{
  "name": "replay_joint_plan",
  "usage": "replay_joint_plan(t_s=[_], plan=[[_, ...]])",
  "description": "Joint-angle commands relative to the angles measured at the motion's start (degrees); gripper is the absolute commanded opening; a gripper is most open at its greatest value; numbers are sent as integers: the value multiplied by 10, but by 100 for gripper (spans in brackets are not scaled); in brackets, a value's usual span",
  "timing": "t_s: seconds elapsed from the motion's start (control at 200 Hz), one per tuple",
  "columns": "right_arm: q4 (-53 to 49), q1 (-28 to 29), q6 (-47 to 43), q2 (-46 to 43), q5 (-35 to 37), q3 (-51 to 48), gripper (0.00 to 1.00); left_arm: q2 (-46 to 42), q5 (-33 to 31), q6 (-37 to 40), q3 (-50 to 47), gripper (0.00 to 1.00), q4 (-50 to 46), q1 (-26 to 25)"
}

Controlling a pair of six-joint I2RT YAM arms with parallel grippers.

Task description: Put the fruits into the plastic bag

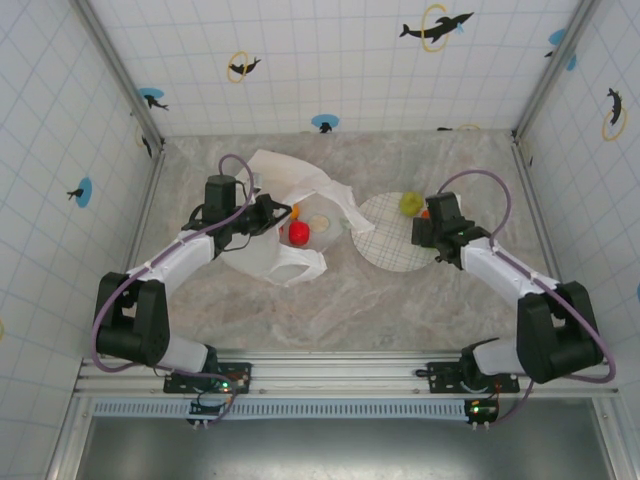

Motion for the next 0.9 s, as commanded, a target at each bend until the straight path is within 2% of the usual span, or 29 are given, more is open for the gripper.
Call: replay_joint_plan(t_s=[0.0,0.18,0.485,0.896], plan=[[10,-8,15,27,-22,-4,98,7,7,-7,2,0,-2,2],[27,-15,15,69,-47,6,93,8,8,-7,2,0,-2,3],[34,-18,4,134,-36,35,81,7,7,-7,3,0,-2,3],[50,-18,-9,142,-27,36,81,7,9,-7,3,0,-2,3]])
